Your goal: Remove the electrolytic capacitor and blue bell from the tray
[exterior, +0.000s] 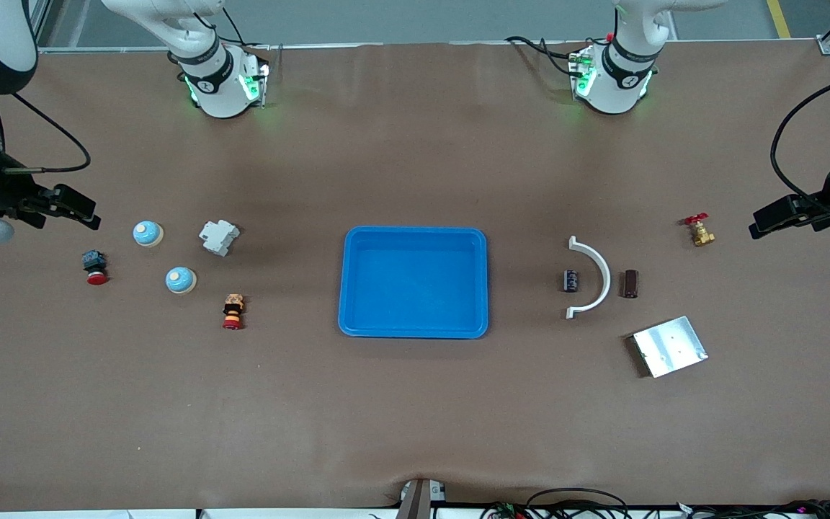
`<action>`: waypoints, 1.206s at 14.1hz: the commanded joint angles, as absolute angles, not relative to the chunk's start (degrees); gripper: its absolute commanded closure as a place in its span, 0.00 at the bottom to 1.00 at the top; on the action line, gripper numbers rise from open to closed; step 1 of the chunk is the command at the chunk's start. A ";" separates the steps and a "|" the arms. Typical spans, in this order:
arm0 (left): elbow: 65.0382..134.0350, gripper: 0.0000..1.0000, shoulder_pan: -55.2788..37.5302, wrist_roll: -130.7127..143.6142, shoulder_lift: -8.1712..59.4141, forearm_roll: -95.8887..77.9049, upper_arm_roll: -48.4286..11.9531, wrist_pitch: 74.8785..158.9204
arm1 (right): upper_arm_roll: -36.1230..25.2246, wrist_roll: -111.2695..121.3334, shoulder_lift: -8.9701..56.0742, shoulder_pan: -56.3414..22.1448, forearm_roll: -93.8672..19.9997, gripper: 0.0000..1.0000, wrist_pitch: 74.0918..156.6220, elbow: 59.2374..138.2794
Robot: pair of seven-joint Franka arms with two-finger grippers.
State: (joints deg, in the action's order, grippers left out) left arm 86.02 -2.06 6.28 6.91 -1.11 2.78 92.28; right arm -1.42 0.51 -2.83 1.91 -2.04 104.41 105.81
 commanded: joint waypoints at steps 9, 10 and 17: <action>87.28 0.00 -2.28 4.92 5.71 -1.41 3.16 92.90 | -0.97 0.44 -6.15 2.11 -2.37 0.00 104.07 107.31; 87.10 0.00 -2.29 4.92 5.71 -1.41 3.08 92.90 | -0.97 0.44 -6.24 2.11 -2.37 0.00 103.89 107.23; 86.84 0.00 -2.29 4.92 5.63 -1.32 3.08 92.81 | -0.97 0.35 -6.33 2.02 -2.37 0.00 103.97 107.23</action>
State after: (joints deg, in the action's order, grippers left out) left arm 86.11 -2.06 6.25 6.91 -1.11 2.87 92.35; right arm -1.24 0.52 -4.79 1.86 -2.04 104.15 106.08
